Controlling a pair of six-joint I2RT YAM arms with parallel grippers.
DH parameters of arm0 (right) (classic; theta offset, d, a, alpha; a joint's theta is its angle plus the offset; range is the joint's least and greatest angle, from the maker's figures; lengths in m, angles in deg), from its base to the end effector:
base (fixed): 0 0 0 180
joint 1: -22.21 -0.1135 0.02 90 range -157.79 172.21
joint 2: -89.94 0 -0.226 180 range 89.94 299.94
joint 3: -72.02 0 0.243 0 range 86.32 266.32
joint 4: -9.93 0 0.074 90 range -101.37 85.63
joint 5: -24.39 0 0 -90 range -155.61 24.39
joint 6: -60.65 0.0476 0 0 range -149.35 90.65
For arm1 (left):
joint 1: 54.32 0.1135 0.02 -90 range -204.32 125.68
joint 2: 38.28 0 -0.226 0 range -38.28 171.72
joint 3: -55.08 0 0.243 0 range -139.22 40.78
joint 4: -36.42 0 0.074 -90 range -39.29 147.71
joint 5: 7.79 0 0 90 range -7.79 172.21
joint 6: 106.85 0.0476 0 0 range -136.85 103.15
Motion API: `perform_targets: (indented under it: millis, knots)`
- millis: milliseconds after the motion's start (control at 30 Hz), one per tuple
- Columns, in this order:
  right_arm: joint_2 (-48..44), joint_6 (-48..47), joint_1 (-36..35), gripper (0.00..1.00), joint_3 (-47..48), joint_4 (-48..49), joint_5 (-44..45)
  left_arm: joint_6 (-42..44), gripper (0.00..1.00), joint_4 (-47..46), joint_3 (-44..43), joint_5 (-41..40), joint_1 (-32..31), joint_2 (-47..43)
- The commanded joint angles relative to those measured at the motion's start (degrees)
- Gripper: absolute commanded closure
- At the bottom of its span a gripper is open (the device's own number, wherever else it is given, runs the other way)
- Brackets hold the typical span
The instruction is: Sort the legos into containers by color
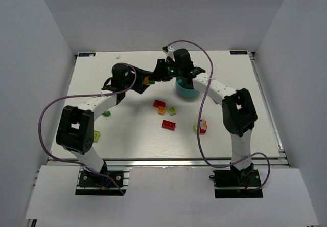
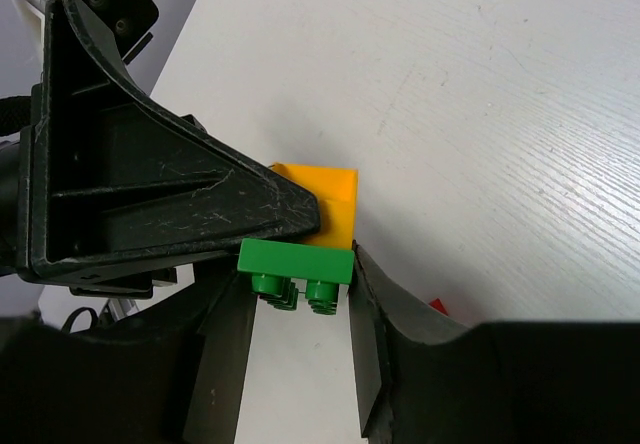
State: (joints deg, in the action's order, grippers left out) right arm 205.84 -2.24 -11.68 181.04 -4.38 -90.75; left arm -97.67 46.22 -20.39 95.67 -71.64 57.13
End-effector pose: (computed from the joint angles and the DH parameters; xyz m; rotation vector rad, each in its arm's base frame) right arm 0.3782 0.2784 0.2454 -0.4342 2.0303 1.1077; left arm 0.3539 -0.1220 0.1959 -1.0944 2.0729 -1.2062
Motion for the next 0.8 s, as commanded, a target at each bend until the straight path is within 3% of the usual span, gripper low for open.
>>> perform_targets:
  millis: [0,767]
  knots:
    - [-2.86,1.89,-0.12,0.87,-1.28,2.82,-1.31,2.59,0.99,0.54,0.43,-0.88,-0.26,-0.49]
    - [-10.43,2.68,1.54,0.87,-13.33,5.11,-2.71,6.64,1.0,3.88,1.75,-7.3,0.62,-1.81]
